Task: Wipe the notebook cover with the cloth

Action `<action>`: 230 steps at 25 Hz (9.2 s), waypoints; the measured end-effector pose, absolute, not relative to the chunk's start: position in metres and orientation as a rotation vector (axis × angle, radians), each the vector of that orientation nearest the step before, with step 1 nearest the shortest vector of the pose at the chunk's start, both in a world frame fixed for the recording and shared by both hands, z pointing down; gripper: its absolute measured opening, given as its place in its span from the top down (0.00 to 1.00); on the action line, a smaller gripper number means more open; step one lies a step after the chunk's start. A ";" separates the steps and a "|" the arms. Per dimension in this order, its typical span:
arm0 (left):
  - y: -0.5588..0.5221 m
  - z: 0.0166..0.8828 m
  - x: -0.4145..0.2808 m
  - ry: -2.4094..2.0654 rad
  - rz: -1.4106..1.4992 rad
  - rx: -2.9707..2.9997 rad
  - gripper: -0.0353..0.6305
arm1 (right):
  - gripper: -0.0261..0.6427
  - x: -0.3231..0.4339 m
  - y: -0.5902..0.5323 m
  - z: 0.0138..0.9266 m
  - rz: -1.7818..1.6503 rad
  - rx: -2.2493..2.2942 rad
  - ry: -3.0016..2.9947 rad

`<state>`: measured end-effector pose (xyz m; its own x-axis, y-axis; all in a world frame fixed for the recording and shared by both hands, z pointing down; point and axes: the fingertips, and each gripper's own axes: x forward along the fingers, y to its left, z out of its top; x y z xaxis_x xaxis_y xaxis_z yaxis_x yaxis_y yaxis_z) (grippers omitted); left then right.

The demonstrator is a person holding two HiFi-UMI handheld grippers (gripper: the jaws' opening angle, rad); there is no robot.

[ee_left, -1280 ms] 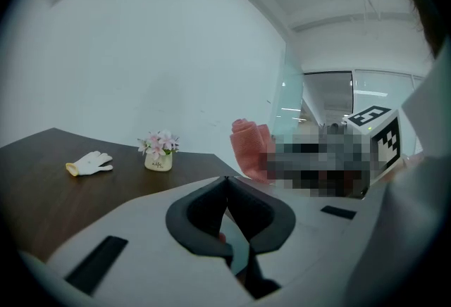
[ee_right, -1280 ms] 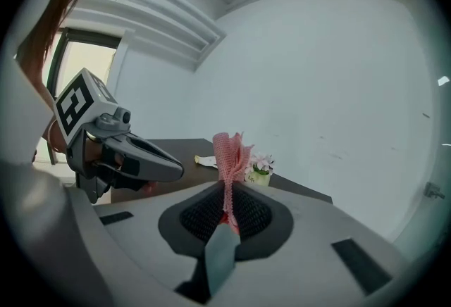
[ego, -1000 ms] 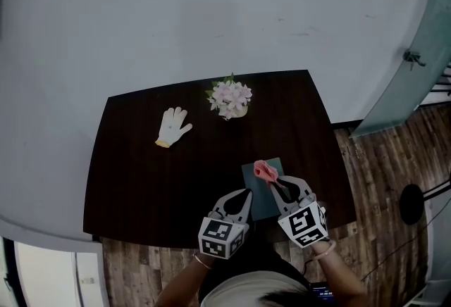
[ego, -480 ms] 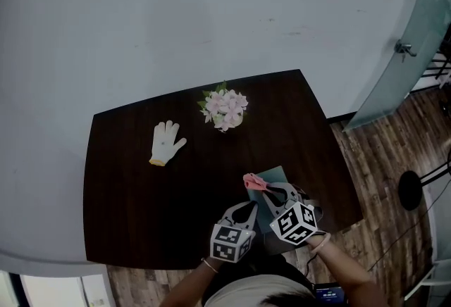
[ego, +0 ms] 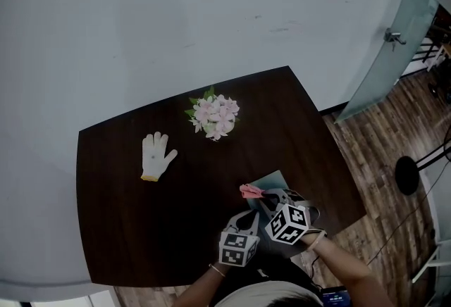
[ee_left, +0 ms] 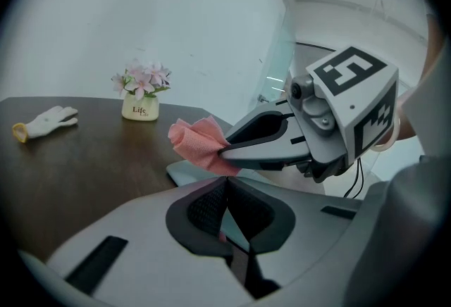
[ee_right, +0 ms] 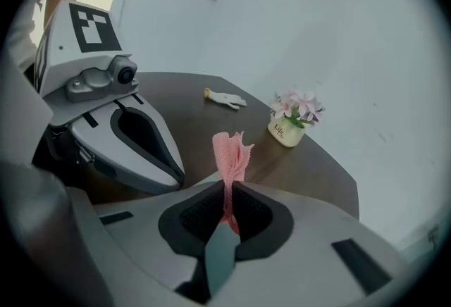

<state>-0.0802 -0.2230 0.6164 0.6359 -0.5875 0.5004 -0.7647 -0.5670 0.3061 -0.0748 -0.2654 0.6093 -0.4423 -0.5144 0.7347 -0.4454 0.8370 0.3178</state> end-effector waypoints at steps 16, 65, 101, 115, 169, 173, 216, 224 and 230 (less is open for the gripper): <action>-0.238 0.651 -0.078 -0.990 0.542 2.256 0.92 | 0.91 -0.086 -0.279 0.653 -0.020 0.592 -1.998; -0.238 0.657 -0.072 -1.023 0.582 2.224 0.92 | 0.91 0.048 -0.320 0.667 0.085 0.834 -1.808; -0.202 0.644 -0.077 -1.116 0.478 2.190 0.92 | 0.91 -0.060 -0.244 0.630 0.059 0.623 -2.099; -0.190 0.645 -0.085 -1.124 0.463 2.165 0.92 | 0.91 -0.085 -0.215 0.661 0.119 0.500 -2.076; -0.186 0.633 -0.054 -1.129 0.495 2.185 0.92 | 0.91 0.079 -0.252 0.659 0.239 0.936 -1.912; -0.186 0.631 -0.053 -1.143 0.492 2.185 0.92 | 0.91 0.078 -0.253 0.643 0.234 0.981 -1.958; -0.158 0.621 -0.089 -1.270 0.422 2.130 0.92 | 0.91 -0.070 -0.161 0.659 0.198 0.550 -2.151; -0.153 0.617 -0.087 -1.279 0.418 2.127 0.92 | 0.91 -0.062 -0.159 0.658 0.179 0.562 -2.141; -0.152 0.615 -0.087 -1.285 0.410 2.128 0.92 | 0.91 -0.051 -0.161 0.659 0.175 0.586 -2.130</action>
